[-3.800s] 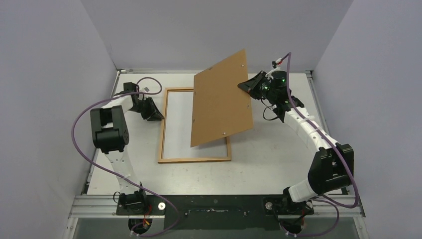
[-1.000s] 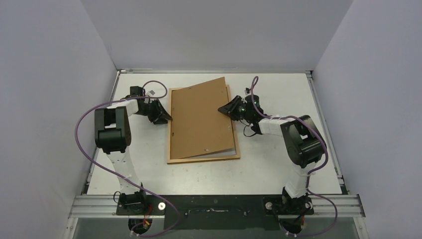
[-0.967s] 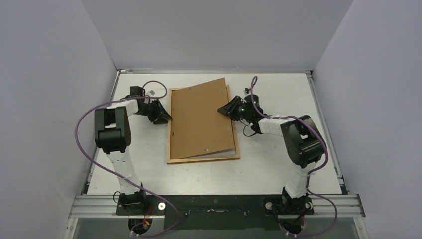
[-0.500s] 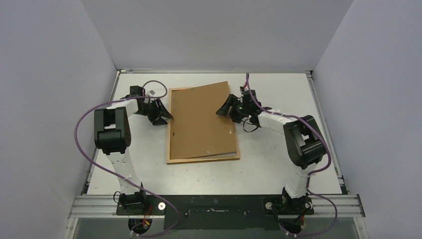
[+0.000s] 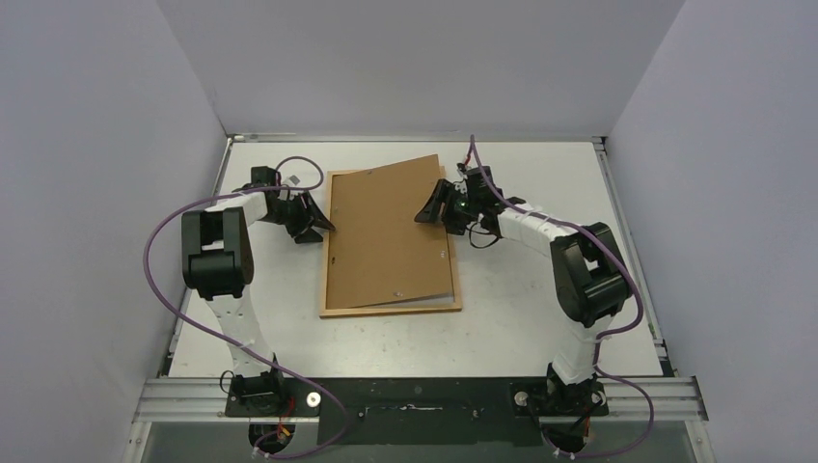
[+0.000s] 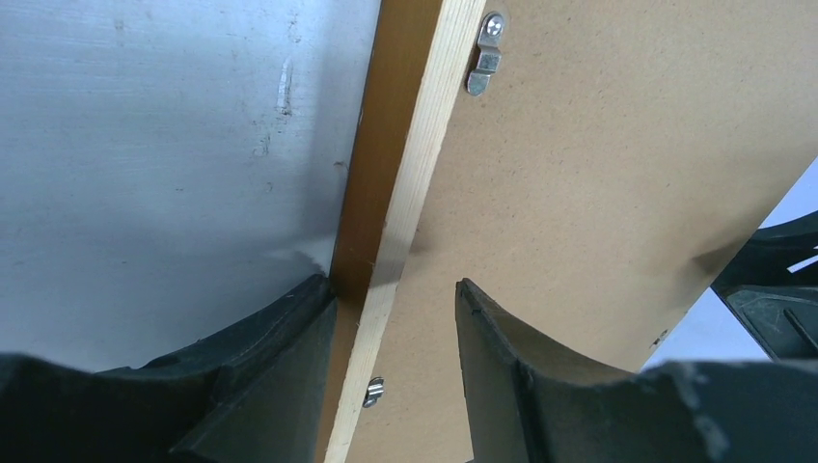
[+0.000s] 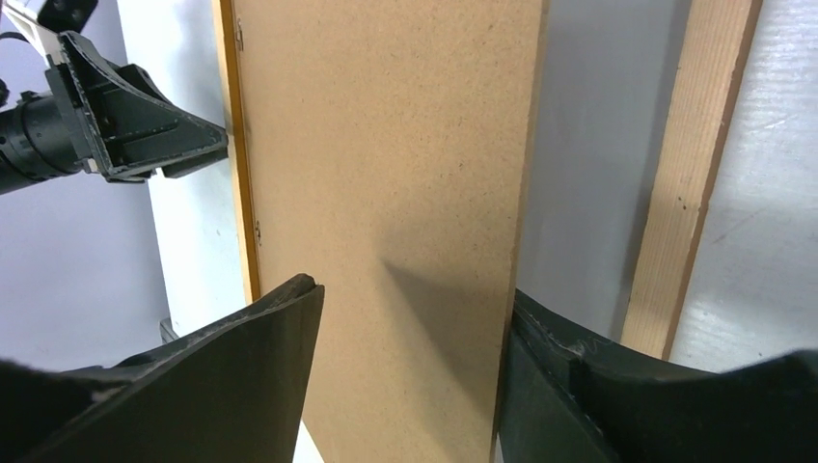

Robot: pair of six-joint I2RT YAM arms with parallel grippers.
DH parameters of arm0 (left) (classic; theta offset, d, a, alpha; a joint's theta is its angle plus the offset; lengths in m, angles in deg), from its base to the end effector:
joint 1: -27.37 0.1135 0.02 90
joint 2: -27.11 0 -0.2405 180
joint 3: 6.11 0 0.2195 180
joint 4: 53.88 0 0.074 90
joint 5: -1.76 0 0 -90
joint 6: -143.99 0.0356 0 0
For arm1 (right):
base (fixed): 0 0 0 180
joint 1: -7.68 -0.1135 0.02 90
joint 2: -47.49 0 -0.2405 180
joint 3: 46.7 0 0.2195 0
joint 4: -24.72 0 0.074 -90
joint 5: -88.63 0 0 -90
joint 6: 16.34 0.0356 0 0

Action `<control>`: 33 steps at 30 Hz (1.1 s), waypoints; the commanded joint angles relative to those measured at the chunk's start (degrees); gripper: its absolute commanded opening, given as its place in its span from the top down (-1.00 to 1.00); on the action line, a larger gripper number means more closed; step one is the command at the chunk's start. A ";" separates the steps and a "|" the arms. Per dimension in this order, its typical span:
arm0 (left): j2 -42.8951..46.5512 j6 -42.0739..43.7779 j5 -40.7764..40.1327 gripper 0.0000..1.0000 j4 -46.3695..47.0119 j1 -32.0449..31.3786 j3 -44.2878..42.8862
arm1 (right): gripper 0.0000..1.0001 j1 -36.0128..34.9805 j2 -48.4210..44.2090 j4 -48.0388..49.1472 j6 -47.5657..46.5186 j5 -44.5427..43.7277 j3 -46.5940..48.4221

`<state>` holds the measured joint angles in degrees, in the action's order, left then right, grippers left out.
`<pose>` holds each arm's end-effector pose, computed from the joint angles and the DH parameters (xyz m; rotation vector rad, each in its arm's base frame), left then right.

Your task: Put the photo into the frame

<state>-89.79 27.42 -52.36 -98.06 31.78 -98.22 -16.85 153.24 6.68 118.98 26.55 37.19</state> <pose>0.3655 0.0073 0.1399 -0.5743 2.6900 -0.9703 0.3296 0.1687 0.1956 0.1616 2.4533 1.1512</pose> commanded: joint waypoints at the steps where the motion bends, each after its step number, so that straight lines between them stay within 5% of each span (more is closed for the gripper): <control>1: 3.61 0.34 -0.30 0.06 -1.14 0.24 -1.28 | -0.25 -0.78 -1.09 -7.01 -3.68 -0.26 6.37; 11: 5.42 1.52 -3.05 -0.13 -6.66 0.32 -4.52 | -0.47 -0.60 1.98 -28.82 -10.96 -7.51 17.25; 27: 9.38 3.61 -8.13 -0.32 -9.90 0.68 -5.71 | -0.48 1.87 -1.29 -32.58 -15.59 -21.17 15.47; 33: 9.16 1.85 -8.02 -0.33 -7.63 -0.14 -2.39 | -0.47 1.79 0.71 -30.98 -16.36 -18.79 13.71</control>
<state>-83.23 29.89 -59.90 -107.35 32.04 -102.02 -14.84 154.66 -25.53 104.05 8.34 51.50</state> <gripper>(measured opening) 0.663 0.738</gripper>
